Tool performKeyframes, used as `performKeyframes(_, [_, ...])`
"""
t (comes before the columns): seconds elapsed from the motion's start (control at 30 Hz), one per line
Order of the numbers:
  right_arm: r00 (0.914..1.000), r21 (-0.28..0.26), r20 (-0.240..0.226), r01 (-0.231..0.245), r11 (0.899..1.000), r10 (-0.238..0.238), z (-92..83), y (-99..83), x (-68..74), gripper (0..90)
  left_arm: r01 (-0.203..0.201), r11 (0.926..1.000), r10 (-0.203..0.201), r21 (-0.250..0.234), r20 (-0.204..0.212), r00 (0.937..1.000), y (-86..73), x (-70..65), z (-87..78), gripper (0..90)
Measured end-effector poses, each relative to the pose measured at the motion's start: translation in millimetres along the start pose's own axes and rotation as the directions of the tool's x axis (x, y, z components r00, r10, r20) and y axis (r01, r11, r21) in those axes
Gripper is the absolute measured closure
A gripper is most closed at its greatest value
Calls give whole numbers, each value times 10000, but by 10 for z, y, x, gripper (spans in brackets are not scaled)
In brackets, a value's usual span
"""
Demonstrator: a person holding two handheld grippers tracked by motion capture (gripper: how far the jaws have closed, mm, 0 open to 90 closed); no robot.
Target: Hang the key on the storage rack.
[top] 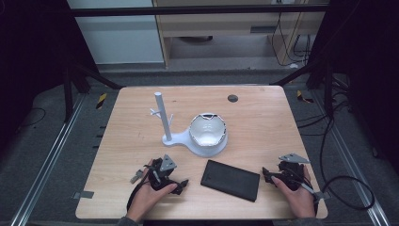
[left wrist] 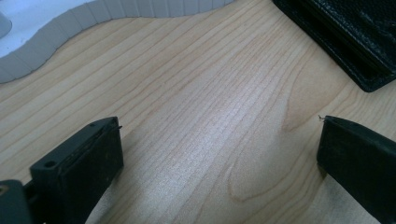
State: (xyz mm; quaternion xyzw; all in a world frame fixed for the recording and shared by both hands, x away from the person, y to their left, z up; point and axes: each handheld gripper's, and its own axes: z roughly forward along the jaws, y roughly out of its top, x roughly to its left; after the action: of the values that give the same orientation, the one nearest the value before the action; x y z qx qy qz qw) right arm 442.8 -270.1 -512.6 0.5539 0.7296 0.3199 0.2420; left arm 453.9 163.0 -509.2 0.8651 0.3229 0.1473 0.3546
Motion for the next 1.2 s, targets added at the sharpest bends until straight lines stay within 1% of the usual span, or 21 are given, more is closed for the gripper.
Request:
performKeyframes(0.03, [10000, 0, 0, 0, 10000, 0, 0, 0, 0, 61, -82, 10000, 82, -24, 97, 9999, 1, -4, -7, 9])
performKeyframes(0.07, [10000, 1, -1, 2, 10000, -2, 0, 0, 0, 61, -189, 9998, 190, -55, 99, 9998, 3, -10, -16, 30])
performKeyframes(0.13, [10000, 1, 4, -2, 10000, 2, 0, 0, 0, 60, -322, 9995, 322, -17, 120, 9994, 9, -28, -36, 30])
performKeyframes(0.2, [10000, 5, 13, -6, 10000, 6, 0, 0, 1, 60, -166, 9997, 172, -161, 343, 9993, 19, -31, -82, 36])
performKeyframes(0.23, [10000, 4, 21, -4, 10000, 4, 1, 1, 1, 59, -109, 9995, 119, -301, 316, 9994, 21, -32, -113, 39])
performKeyframes(0.27, [10000, 6, 20, -5, 10000, 5, 1, 1, 1, 59, -61, 9995, 67, -321, 202, 9998, 26, -28, -146, 47])
performKeyframes(0.3, [10000, 9, 21, 6, 10000, -6, 1, 1, 0, 59, -135, 9997, 136, -183, 62, 9999, 35, -21, -176, 70])
performKeyframes(0.37, [10000, 6, 20, 2, 10000, -2, 1, 1, 0, 59, -276, 9993, 281, 265, -182, 9994, 59, 14, -247, 69])
performKeyframes(0.43, [10000, 7, 22, -2, 10000, 2, 0, 1, 2, 60, -356, 9982, 372, 476, -335, 9987, 85, 67, -336, 70])
performKeyframes(0.47, [10000, 4, 18, 2, 10000, -2, 1, 1, 1, 60, -333, 9976, 365, 607, -520, 9980, 99, 101, -391, 76])
performKeyframes(0.53, [10000, 6, 22, 12, 10000, -12, -1, 0, 1, 60, -102, 9967, 162, 811, -744, 9971, 125, 176, -502, 79])
performKeyframes(0.6, [10000, -2, 11, -4, 10000, 4, -2, -1, 4, 59, 24, 9917, 95, 1284, -925, 9957, 134, 255, -603, 79])
performKeyframes(0.67, [10000, 3, 22, 39, 10000, -39, -5, -4, 5, 60, 347, 9846, -142, 1712, -1197, 9927, 128, 339, -682, 76])
performKeyframes(0.73, [10000, 4, 28, 39, 10000, -39, -5, -5, 7, 60, 454, 9781, -189, 2032, -1303, 9913, 114, 418, -758, 74])
performKeyframes(0.8, [10000, 6, 27, 31, 10000, -31, -5, -5, 7, 59, 433, 9702, -115, 2386, -1331, 9910, 96, 486, -821, 75])
performKeyframes(0.87, [10000, 1, 44, 53, 10000, -53, -4, -6, 7, 60, 470, 9661, -132, 2537, -1330, 9910, 72, 541, -880, 98])
performKeyframes(0.9, [10000, 3, 47, 45, 10000, -45, -5, -7, 10, 60, 531, 9655, -191, 2550, -1342, 9908, 57, 567, -910, 145])
performKeyframes(1.03, [10000, 4, 47, 42, 10000, -42, -6, -7, 10, 60, 809, 9585, -457, 2734, -1326, 9901, -20, 653, -999, 195])
performKeyframes(1.1, [10000, -1, 60, 39, 10000, -39, -6, -8, 12, 60, 855, 9522, -453, 2933, -1412, 9889, -58, 687, -1034, 247])
performKeyframes(1.13, [10000, -1, 60, 39, 10000, -39, -6, -8, 12, 60, 880, 9500, -464, 2995, -1432, 9886, -76, 703, -1049, 247])
performKeyframes(1.2, [10000, 2, 59, 21, 10000, -21, -6, -8, 14, 60, 895, 9476, -478, 3066, -1410, 9888, -112, 727, -1074, 282])
